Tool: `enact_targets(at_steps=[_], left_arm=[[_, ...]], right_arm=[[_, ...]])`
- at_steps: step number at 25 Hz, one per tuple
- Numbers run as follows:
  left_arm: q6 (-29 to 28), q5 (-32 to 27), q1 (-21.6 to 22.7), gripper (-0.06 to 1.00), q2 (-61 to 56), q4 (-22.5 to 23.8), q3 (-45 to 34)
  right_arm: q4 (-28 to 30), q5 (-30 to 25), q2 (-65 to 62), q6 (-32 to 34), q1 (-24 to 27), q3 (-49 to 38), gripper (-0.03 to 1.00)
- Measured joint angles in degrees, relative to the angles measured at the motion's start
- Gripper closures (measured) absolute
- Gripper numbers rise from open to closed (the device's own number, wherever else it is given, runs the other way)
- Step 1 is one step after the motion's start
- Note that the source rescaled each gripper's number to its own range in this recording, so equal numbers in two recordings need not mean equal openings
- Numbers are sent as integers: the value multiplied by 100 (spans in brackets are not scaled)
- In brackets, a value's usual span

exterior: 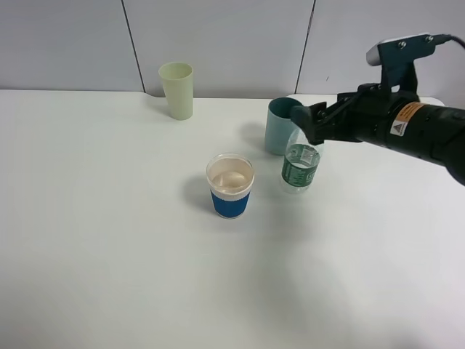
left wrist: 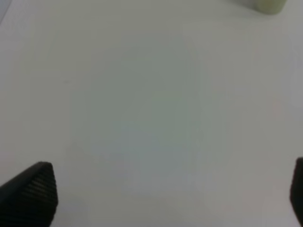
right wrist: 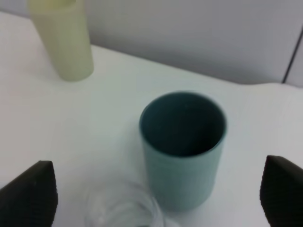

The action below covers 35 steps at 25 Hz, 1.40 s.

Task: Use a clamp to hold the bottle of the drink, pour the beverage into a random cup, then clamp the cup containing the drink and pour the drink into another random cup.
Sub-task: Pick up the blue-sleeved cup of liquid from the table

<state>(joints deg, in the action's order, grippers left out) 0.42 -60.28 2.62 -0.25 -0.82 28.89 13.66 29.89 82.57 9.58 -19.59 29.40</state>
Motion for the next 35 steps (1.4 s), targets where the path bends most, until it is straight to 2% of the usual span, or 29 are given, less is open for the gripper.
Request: enact_targets(at_steps=[4, 8, 18, 21, 29, 35], left_arm=[[0, 0, 0, -6, 0, 0, 0], [0, 0, 0, -6, 0, 0, 0], [0, 0, 0, -6, 0, 0, 0], [0, 0, 0, -6, 0, 0, 0], [0, 0, 0, -6, 0, 0, 0], [0, 0, 0, -6, 0, 0, 0]], right_arm=[[-265, -469, -683, -286, 64, 0, 30], [-404, -890, -1160, -437, 493, -3, 30], [-348, -2033, -2290, -455, 2251, -3, 30], [-341, -2401, -2829, -455, 2622, -3, 30], [-452, -3303, -4496, -461, 2735, -3, 30], [-459, -4350, -5957, -461, 2735, -3, 30]])
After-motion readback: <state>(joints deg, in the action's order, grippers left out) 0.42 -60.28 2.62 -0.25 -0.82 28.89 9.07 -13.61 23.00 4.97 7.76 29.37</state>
